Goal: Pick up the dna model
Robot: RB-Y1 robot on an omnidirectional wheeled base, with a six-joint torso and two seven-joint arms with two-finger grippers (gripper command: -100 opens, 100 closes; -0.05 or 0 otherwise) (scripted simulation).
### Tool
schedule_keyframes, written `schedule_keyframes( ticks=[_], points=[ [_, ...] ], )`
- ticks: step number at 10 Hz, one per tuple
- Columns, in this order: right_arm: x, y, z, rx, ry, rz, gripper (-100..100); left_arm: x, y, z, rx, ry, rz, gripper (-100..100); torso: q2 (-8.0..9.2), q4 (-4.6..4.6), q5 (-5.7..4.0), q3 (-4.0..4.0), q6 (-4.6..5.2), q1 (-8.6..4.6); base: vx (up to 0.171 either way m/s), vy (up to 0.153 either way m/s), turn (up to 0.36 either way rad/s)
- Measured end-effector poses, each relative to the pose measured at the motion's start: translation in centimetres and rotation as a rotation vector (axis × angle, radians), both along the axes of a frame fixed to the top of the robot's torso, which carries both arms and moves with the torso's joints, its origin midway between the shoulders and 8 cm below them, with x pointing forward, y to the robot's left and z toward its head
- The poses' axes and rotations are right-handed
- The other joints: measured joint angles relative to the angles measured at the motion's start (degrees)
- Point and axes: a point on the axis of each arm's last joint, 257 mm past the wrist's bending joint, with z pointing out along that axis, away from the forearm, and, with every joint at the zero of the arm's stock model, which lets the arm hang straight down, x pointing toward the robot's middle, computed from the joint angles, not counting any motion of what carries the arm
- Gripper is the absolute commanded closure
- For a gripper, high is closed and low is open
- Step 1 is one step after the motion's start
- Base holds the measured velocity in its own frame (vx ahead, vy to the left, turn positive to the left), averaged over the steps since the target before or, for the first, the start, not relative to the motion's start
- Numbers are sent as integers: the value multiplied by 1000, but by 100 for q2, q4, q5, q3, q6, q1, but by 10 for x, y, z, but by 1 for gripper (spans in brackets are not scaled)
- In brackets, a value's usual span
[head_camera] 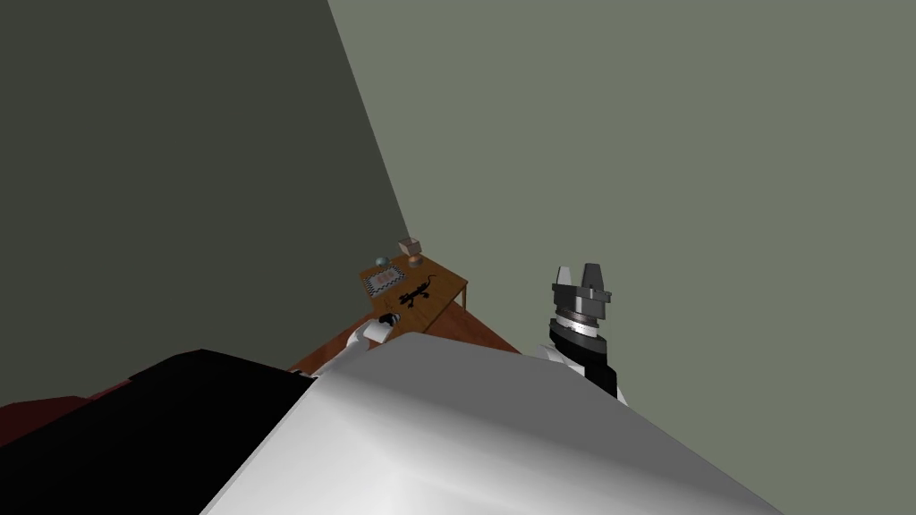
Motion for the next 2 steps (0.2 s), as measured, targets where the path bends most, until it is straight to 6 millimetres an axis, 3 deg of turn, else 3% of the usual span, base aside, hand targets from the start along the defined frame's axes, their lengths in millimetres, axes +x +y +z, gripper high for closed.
schedule_keyframes(
  ticks=[1,2],
  points=[
    [0,0,0,0,0,0,0,1,1,3,0,2,-3,100,2,1,-1,2,0,-3,-15,-18,9],
    [0,0,0,0,0,0,0,0,1,4,0,5,-3,0,-4,0,0,-1,1,4,0,0,0]
  ],
)
